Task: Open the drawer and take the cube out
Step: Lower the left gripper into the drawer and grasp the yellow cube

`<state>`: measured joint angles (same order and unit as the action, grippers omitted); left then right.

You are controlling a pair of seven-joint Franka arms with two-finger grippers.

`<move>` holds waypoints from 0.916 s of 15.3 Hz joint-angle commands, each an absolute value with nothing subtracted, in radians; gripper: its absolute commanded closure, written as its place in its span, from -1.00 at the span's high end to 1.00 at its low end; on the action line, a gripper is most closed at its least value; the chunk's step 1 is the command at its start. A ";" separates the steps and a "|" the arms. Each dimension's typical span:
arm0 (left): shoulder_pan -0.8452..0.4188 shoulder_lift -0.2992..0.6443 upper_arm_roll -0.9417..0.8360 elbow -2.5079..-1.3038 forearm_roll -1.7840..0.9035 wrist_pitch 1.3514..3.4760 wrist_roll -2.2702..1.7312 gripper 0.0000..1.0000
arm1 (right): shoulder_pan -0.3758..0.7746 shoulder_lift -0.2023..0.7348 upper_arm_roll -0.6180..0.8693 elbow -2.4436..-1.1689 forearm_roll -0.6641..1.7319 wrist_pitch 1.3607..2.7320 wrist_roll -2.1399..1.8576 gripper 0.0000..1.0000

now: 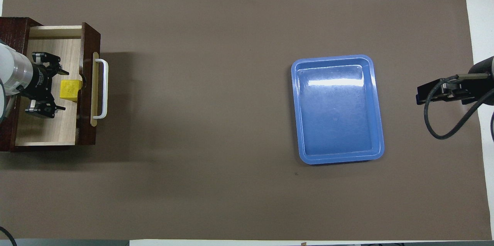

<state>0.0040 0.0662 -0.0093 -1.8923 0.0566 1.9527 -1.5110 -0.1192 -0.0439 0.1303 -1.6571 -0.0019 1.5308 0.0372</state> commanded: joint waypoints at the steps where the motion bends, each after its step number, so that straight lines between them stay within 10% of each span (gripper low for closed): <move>1: -0.024 0.072 -0.002 -1.896 0.078 1.973 -1.554 1.00 | -0.121 -0.057 0.132 -1.669 0.021 1.536 0.049 1.00; 14: -0.029 0.083 -0.003 -1.922 0.115 2.000 -1.600 0.91 | -0.120 -0.057 0.132 -1.669 0.021 1.537 0.049 1.00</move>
<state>-0.0228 0.0904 -0.0094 -1.8934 0.0954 1.9731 -1.5794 -0.1190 -0.0439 0.1306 -1.6571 -0.0019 1.5308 0.0372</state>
